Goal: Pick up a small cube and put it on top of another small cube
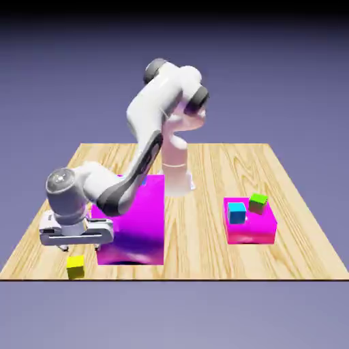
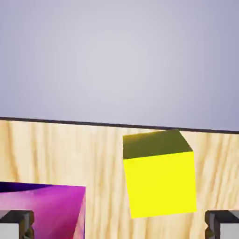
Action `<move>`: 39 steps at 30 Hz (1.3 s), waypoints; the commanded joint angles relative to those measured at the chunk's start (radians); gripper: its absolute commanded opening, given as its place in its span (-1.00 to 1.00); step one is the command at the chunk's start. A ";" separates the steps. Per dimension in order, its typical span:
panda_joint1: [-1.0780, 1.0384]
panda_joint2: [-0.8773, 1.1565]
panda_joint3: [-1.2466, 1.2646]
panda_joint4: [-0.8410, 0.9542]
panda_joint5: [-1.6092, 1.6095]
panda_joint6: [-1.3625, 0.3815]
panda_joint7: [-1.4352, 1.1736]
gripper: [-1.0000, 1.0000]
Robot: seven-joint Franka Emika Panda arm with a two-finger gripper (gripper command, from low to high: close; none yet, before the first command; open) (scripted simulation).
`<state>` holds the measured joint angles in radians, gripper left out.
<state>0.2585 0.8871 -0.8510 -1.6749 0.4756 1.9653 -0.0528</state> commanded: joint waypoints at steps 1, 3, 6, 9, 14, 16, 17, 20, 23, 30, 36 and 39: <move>0.006 0.036 -0.021 0.028 0.012 -0.027 -0.020 0.00; 0.018 0.109 -0.064 0.085 0.036 -0.080 -0.059 0.00; 0.034 0.204 -0.119 0.159 0.066 -0.150 -0.111 0.00; 0.024 0.252 -0.080 0.115 0.104 -0.063 -0.125 0.00; 0.030 0.223 -0.103 0.141 0.082 -0.115 -0.117 -1.00; 0.057 0.197 -0.134 0.170 0.054 -0.140 -0.059 -1.00; 0.055 0.160 -0.121 0.155 0.036 -0.144 -0.016 -1.00; 0.050 0.052 -0.082 0.111 -0.019 -0.157 0.115 -1.00; 0.045 -0.057 -0.043 0.067 -0.074 -0.170 0.245 -1.00; 0.032 -0.310 0.048 -0.036 -0.201 -0.200 0.550 -1.00; 0.021 -0.527 0.125 -0.124 -0.311 -0.225 0.811 -1.00; -0.034 -0.636 0.201 -0.196 -0.347 -0.259 0.852 -1.00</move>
<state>0.2247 0.2514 -0.6501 -1.8711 0.1306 1.7064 0.7987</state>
